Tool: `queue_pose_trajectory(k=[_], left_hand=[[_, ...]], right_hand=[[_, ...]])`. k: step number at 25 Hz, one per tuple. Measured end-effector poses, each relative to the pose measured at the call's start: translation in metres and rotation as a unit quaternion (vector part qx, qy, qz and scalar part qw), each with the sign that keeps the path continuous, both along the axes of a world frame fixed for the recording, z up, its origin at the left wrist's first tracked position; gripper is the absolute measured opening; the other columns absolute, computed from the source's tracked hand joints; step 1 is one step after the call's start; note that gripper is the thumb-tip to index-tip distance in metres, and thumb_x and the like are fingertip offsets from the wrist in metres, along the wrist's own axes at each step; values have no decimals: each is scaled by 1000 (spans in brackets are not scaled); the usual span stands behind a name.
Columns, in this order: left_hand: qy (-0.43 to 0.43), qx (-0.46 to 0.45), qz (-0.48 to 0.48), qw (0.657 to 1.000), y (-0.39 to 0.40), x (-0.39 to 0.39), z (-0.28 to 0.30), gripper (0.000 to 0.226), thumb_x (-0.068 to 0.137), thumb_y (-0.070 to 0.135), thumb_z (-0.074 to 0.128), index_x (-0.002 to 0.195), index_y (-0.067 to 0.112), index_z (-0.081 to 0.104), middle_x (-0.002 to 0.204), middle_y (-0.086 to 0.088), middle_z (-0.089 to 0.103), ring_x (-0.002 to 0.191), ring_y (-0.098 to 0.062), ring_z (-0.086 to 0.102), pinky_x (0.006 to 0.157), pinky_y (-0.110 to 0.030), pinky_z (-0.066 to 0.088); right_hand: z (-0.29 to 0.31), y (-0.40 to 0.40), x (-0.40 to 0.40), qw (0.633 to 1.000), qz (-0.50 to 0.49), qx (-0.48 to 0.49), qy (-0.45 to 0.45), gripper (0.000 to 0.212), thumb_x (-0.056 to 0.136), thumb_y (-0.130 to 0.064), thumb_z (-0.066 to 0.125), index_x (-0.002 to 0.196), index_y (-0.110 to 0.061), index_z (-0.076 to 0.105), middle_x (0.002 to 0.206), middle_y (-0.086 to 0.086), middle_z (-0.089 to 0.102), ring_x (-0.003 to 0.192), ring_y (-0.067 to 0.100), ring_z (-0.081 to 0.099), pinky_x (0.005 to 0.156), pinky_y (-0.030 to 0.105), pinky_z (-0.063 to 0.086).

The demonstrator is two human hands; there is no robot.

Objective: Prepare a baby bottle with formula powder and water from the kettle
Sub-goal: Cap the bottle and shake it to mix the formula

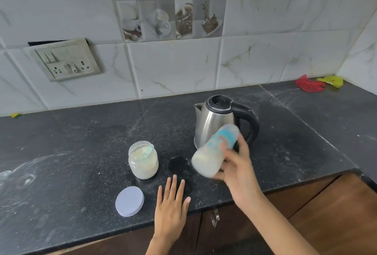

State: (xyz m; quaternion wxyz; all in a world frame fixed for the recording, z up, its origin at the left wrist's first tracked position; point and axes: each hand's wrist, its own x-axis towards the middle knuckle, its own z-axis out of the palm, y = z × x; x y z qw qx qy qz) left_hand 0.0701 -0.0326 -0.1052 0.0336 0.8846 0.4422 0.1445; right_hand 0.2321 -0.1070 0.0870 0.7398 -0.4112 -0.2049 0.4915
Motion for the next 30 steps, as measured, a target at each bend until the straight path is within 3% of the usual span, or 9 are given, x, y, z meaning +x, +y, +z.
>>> queue_pose_trajectory(k=[2,6,11,15,17,19,24,28,30], left_hand=[[-4,-11,11,1000,-1,1,2,54,98,46,24,139,18,46,149,-7,38,141,-24,27,115,-39,5],[13,9,-24,1000,1,-3,-4,54,102,39,15,138,16,47,146,-11,43,142,-28,25,115,-44,9],[-1,-22,12,1000,-1,2,1,55,99,46,21,139,18,46,149,-6,38,140,-22,24,115,-39,6],[18,-7,-30,999,2,-3,-10,56,102,35,12,135,14,51,149,-11,38,137,-31,35,118,-44,3],[6,-18,-11,1000,1,-2,-5,53,101,40,17,138,17,48,148,-9,40,139,-27,32,117,-41,4],[-2,-31,7,999,0,1,1,53,99,45,25,139,18,46,149,-7,39,140,-25,32,115,-39,6],[-12,-18,-32,999,1,-4,1,54,101,42,17,137,16,47,145,-8,44,133,-30,42,117,-40,2],[-1,-22,1,1000,1,1,4,54,99,46,24,142,19,42,151,-6,35,140,-25,30,114,-40,8],[3,-19,-16,1000,2,-2,2,54,100,43,21,139,16,47,148,-8,39,139,-27,33,116,-40,5]], right_hand=[[4,1,6,997,-54,4,47,66,81,-19,68,137,-42,41,129,9,60,103,29,69,68,51,58],[-5,-18,-25,994,87,-47,-41,79,71,-9,79,133,-43,44,112,8,71,99,32,70,69,55,58],[5,2,8,998,-56,-20,17,78,74,-17,69,139,-45,37,129,7,59,103,30,68,66,51,59],[-1,-13,-29,988,129,-47,-66,79,71,-6,78,132,-44,44,110,8,72,99,30,71,74,58,57],[-2,-3,-11,995,78,-22,-57,74,72,-10,75,133,-41,47,118,9,68,98,27,71,70,54,58],[8,7,4,1000,-13,2,17,68,79,-19,71,136,-43,43,127,8,62,100,24,71,69,50,59],[-1,-7,-20,989,124,-19,-74,74,73,-8,72,132,-44,45,110,5,72,102,28,70,73,55,58],[7,9,9,1000,4,13,13,67,81,-16,68,137,-42,42,130,9,60,106,26,67,66,46,59],[0,5,1,995,84,-14,-45,71,80,-14,72,137,-43,41,127,9,63,108,28,67,68,49,59]])
